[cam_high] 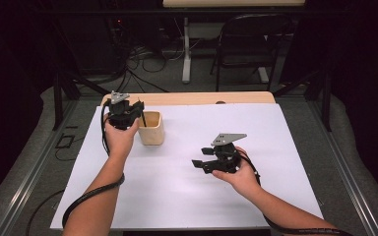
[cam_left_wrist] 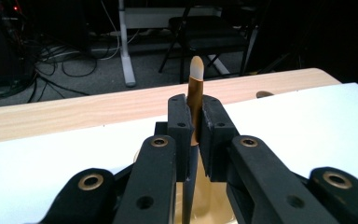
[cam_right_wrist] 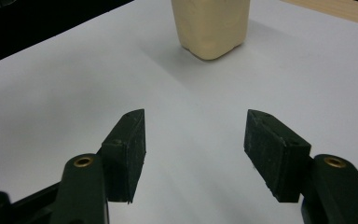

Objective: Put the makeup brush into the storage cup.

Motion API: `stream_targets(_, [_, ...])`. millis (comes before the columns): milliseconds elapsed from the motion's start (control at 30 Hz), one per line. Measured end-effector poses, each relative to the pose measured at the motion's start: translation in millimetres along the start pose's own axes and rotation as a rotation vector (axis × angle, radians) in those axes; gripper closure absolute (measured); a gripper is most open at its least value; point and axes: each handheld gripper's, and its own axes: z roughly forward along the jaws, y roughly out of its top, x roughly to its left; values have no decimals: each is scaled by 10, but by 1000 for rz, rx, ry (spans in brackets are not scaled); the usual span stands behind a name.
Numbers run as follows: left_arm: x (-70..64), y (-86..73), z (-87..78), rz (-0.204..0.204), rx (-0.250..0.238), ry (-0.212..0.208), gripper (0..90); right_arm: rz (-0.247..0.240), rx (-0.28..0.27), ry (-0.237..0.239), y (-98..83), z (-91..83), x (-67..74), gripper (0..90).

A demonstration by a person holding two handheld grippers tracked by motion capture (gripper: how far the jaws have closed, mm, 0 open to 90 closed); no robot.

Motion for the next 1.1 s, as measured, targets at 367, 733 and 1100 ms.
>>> stream_targets(367, [12,-134,73,1,28,4,838,0,7,-2,-5,-11,-8,386])
stream_targets(733, [41,-219,106,-6,39,13,838,4,2,1,-11,-2,-8,386])
stream_targets(1100, [55,-304,138,-8,48,15,837,3,0,4,-12,9,-2,386])
